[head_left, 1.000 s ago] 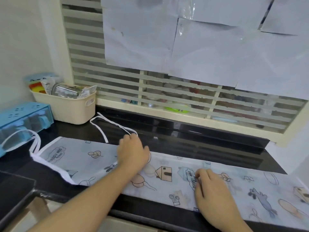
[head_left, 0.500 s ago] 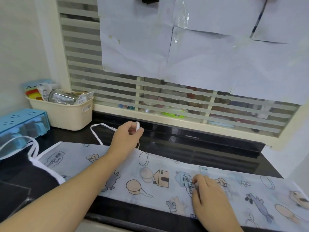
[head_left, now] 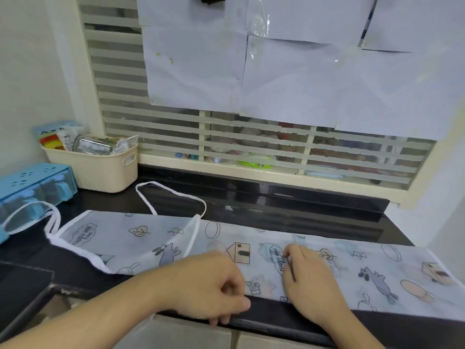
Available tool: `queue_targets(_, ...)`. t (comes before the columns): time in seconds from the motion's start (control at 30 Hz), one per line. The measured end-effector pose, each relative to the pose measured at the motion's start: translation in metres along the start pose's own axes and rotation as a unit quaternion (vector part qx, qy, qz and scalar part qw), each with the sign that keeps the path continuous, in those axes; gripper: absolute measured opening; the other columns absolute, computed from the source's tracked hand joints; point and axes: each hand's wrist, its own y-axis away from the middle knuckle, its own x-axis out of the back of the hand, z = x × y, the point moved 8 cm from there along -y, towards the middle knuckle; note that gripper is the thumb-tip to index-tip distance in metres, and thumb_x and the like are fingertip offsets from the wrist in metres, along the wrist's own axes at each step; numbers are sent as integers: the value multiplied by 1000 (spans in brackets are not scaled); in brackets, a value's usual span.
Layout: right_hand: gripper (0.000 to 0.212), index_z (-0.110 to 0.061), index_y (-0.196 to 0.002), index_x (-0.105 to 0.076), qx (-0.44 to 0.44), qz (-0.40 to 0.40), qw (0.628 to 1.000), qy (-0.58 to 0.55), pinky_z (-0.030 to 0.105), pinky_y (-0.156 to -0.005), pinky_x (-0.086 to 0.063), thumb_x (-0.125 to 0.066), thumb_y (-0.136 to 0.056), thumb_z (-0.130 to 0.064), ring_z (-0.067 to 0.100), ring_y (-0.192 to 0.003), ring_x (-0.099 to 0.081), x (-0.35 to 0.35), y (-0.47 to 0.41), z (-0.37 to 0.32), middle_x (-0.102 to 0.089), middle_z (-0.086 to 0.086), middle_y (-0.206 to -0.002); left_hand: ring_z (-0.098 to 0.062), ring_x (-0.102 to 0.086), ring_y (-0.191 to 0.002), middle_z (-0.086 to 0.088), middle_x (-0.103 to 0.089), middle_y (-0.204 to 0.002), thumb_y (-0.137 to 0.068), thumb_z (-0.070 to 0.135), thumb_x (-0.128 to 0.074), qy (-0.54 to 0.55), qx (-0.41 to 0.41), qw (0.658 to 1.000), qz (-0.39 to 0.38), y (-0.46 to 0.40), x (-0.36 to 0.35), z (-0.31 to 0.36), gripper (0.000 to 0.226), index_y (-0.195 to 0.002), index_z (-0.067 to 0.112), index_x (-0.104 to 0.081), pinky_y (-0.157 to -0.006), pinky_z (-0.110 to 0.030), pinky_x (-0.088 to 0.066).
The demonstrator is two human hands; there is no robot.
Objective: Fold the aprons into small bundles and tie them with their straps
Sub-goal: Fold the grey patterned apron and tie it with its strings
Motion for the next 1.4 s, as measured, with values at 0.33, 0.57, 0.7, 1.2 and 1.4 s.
queue_targets(0.33,48,-41,-152,-38,-2,-65,998,6,34,-123,-23,-25,-106,-45,19,-150,-27,2,11,-9,-32,-13,-160,-15,-17,-156,21,-20,-166,-99,69,-26,-127,50,967,217,-95,-8,-22,60,-155,49,-29,-127,-46,-22)
queue_targets(0.57,58,-47,-163,1,-184,-136,971,64,39,-130,3,-9,-107,-58,11,-160,9,42,64,157,8,-17,-172,-24,23,-158,18,24,-169,-66,95,15,-251,135,949,135,-107,-36,-48,96,-155,59,18,-122,-65,12)
queue_targets(0.7,70,-31,-161,-26,-325,-34,943,63,41,-127,-19,-27,-101,-66,19,-156,-21,89,105,262,-23,-8,-169,-22,22,-158,17,25,-169,-77,94,4,-275,142,940,140,-112,-38,-49,86,-155,59,18,-122,-65,11)
queue_targets(1.2,25,2,-114,-69,-423,240,680,-548,45,-91,-58,-68,-99,-18,38,-97,-74,132,124,268,-76,23,-106,-25,19,-159,14,22,-171,-83,91,-2,-284,140,938,138,-112,-39,-43,84,-158,55,15,-123,-66,10)
queue_targets(1.4,24,-5,-123,-68,-376,40,716,-587,49,-94,-59,-63,-101,-13,38,-102,-76,85,90,164,-77,21,-111,-26,19,-159,14,20,-171,-74,97,5,-279,141,940,140,-111,-38,-45,93,-158,56,14,-122,-68,10)
